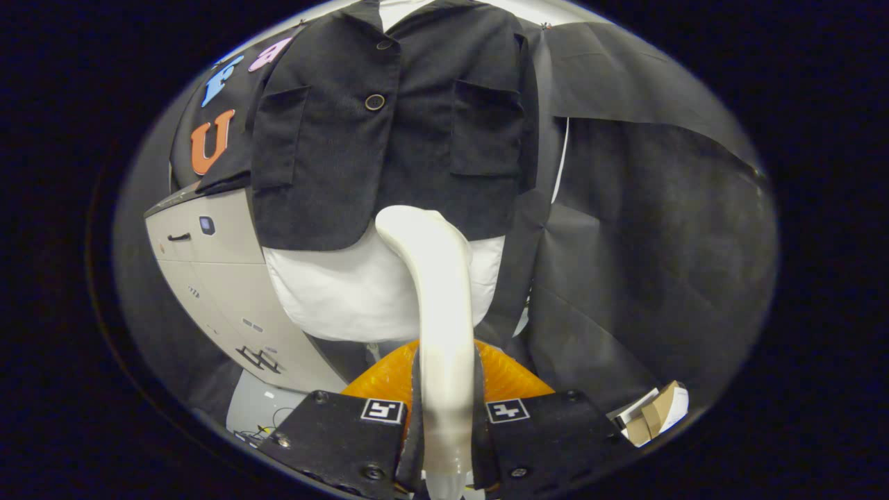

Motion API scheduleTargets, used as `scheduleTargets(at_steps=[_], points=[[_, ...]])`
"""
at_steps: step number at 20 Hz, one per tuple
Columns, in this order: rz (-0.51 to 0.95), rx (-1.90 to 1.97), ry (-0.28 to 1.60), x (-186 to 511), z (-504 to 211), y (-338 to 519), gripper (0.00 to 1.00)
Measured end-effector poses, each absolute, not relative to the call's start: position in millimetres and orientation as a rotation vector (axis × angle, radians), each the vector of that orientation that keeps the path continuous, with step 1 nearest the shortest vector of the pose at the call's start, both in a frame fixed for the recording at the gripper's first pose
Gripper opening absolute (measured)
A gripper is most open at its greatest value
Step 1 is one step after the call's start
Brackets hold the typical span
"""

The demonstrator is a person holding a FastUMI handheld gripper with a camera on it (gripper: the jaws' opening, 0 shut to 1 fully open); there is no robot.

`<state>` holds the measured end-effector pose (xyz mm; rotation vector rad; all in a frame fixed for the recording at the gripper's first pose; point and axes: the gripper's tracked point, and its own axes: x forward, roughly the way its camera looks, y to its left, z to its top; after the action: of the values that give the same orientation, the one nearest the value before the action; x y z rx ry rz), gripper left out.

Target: Iron the clothes twice with a garment steamer, once on the left side and once on the right side.

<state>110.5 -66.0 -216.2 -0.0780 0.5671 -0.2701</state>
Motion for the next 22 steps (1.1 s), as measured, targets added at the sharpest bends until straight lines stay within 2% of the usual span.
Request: scheduleTargets(at_steps=[5, 16, 22], points=[[-0.293, -0.053, 0.532, 86.5, -190.8, -58.7, 0.30], [-0.288, -0.083, 0.458, -21.0, -109.3, -43.6, 0.30], [-0.197, -0.069, 0.329, -66.4, -51.2, -19.1, 0.30]])
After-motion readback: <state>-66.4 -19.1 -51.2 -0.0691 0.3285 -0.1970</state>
